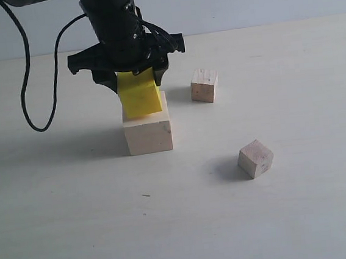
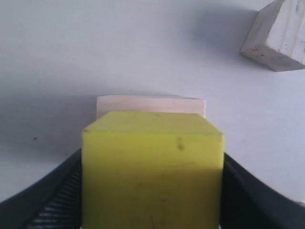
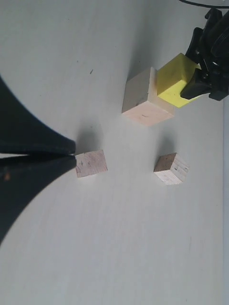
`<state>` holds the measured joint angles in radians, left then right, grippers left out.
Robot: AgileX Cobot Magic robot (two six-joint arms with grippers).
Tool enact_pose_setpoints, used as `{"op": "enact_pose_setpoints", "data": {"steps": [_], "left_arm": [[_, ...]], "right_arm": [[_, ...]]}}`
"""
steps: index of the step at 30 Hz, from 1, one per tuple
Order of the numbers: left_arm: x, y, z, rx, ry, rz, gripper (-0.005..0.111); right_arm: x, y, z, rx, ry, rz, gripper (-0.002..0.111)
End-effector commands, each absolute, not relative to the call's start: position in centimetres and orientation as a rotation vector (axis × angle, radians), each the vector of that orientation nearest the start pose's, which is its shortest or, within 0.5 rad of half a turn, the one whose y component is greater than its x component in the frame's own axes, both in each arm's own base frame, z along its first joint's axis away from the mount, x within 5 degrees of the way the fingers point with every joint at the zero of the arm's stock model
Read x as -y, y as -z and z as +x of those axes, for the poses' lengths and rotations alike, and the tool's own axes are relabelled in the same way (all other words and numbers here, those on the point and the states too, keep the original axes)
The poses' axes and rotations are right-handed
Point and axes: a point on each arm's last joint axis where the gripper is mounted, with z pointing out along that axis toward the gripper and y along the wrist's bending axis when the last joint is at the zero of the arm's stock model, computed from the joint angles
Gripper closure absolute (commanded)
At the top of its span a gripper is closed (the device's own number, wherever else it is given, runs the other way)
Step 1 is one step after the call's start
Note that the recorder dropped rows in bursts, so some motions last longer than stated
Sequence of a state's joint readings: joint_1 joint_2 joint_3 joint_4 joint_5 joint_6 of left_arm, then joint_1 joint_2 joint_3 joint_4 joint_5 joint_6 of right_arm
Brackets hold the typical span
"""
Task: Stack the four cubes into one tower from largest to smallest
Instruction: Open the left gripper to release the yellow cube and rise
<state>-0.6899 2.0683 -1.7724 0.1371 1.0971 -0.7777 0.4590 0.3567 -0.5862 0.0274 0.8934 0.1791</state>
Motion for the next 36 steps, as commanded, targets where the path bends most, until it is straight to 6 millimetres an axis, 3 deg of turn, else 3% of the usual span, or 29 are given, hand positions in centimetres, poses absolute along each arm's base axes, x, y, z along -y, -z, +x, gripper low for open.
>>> {"op": "enact_pose_setpoints", "data": {"steps": [1,5,7,10,14,17,36], "left_arm": [[27.26,-23.65,35.02,-2.849,0.115,-0.072,0.107],[27.31,-23.62,34.89,-2.863,0.119,-0.047,0.106],[27.34,-23.60,34.82,-2.871,0.124,-0.045,0.100],[27.38,-23.59,34.79,-2.875,0.131,-0.046,0.083],[27.38,-23.59,34.79,-2.875,0.131,-0.046,0.049],[27.38,-23.59,34.79,-2.875,0.131,-0.046,0.033],[27.49,-23.59,34.75,-2.878,0.145,-0.023,0.031]], "right_arm": [[-2.60,-30.71,4.90,-2.148,-0.402,-0.286,0.108],[-2.60,-30.71,4.90,-2.148,-0.402,-0.286,0.108],[-2.60,-30.71,4.90,-2.148,-0.402,-0.286,0.108],[-2.60,-30.71,4.90,-2.148,-0.402,-0.286,0.108],[-2.59,-30.67,4.88,-2.153,-0.400,-0.287,0.108],[-2.59,-30.67,4.88,-2.153,-0.400,-0.287,0.108],[-2.59,-30.67,4.88,-2.153,-0.400,-0.287,0.108]]}}
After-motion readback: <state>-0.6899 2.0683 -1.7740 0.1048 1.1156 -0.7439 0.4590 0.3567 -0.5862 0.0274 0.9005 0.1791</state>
